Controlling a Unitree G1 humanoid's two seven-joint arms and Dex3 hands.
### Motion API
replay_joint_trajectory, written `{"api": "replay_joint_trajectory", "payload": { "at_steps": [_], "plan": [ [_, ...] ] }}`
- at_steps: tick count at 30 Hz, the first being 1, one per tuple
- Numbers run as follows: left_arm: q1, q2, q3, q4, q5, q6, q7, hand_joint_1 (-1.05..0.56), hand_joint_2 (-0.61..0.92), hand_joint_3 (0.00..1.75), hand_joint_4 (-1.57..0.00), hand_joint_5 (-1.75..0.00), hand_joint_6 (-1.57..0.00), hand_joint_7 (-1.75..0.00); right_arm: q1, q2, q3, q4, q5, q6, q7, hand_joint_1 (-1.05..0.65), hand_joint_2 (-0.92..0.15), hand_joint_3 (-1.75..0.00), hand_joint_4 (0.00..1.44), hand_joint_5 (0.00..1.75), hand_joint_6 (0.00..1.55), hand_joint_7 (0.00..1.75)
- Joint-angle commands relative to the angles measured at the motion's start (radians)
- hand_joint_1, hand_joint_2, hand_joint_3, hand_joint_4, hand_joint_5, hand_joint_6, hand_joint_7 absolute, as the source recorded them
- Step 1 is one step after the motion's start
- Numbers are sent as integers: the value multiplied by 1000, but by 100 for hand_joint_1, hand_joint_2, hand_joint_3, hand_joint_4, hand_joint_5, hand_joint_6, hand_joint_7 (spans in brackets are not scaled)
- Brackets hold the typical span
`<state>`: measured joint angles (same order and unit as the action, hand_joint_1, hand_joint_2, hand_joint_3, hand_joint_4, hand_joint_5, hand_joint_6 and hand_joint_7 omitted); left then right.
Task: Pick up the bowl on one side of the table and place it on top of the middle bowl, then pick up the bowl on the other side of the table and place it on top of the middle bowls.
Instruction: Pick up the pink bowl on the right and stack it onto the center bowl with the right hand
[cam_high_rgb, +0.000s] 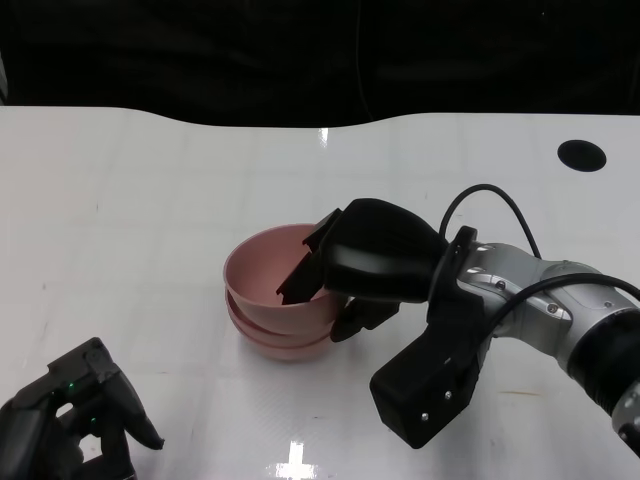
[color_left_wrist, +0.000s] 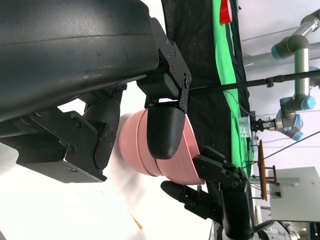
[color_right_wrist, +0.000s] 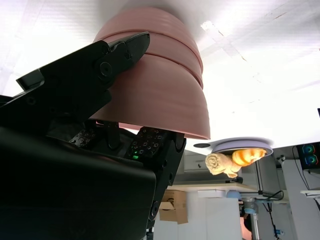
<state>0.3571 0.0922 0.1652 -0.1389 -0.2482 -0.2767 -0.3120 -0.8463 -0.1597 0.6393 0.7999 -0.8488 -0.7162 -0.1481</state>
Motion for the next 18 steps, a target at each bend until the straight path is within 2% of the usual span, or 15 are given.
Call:
{"api": "replay_joint_trajectory", "payload": {
  "at_steps": [1,7,10,13,16,17,18],
  "plan": [
    [9,1,2,-20,-7,18,15,42,83,119,-97,-175,-70,-175,-28,4,6,8,-6,5,-14,-23,-79,0,99,125,117,15],
    [8,0,-1,-14,3,-2,13,43,83,118,-97,-175,-70,-175,-35,11,3,28,7,-6,-5,-23,-81,-1,96,133,119,11],
    [8,-1,-4,-12,12,-2,17,42,83,117,-97,-175,-70,-175,-35,8,11,38,-9,-5,-23,-23,-79,0,96,135,120,9],
    [10,-3,-6,-19,15,7,22,42,83,117,-96,-175,-70,-175,-34,8,9,51,-4,-16,-41,-25,-79,0,97,130,121,8],
    [10,0,-5,-19,23,7,25,42,84,115,-95,-175,-69,-175,-27,4,-2,59,8,-15,-56,-29,-89,-7,93,126,123,7],
    [10,1,-4,-20,24,10,27,43,84,115,-95,-175,-69,-175,-27,-1,-2,54,7,-10,-47,-35,-91,-16,86,116,118,5],
    [9,2,-3,-17,23,8,26,43,84,115,-95,-175,-69,-175,-27,-7,-2,46,8,-1,-29,-41,-91,-21,86,90,110,3]
  ]
}}
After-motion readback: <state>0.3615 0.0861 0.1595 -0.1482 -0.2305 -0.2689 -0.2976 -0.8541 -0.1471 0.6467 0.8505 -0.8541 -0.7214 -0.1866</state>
